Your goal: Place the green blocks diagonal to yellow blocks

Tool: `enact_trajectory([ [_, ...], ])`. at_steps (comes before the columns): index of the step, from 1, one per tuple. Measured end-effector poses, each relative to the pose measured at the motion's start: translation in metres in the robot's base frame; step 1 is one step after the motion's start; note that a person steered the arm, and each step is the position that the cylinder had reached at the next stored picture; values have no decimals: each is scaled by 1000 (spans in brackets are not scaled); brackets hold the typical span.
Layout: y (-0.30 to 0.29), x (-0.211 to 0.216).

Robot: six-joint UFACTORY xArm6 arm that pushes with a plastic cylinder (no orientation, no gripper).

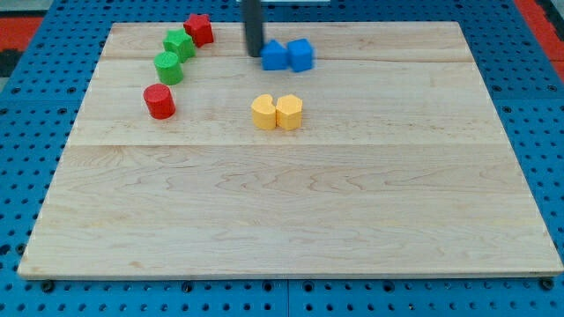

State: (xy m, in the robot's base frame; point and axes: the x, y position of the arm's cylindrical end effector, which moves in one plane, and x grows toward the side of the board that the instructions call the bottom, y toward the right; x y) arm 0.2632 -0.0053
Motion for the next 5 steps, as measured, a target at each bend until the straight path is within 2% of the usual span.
enact_trajectory([
  [1,-15,3],
  [2,-15,-43],
  [3,-57,-71],
  [4,-133,-71],
  [5,-184,-53],
])
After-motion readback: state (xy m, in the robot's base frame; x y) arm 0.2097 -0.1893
